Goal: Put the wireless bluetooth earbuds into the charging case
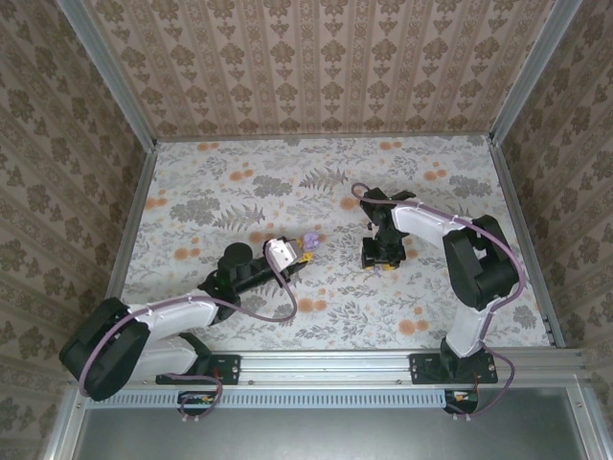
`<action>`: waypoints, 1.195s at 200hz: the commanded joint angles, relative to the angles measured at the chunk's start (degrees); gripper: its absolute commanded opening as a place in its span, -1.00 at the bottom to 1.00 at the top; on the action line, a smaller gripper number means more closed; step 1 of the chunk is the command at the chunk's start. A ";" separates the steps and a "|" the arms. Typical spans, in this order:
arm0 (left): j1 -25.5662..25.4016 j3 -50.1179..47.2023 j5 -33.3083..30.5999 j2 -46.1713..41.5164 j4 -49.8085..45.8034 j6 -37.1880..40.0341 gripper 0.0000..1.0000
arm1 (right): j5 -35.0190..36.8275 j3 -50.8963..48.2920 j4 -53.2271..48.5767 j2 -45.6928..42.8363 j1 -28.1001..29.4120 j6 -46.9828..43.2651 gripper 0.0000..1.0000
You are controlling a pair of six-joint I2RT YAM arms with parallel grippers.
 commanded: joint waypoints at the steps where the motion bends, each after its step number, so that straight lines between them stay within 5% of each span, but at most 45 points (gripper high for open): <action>1: 0.53 -0.20 1.17 -1.28 -0.82 1.41 -0.96 | 1.40 1.80 -1.81 1.52 0.27 -1.31 -0.16; 239: 0.56 0.41 0.72 -2.34 -3.15 1.43 -0.96 | 3.77 1.94 -0.90 5.93 0.29 -1.25 -0.48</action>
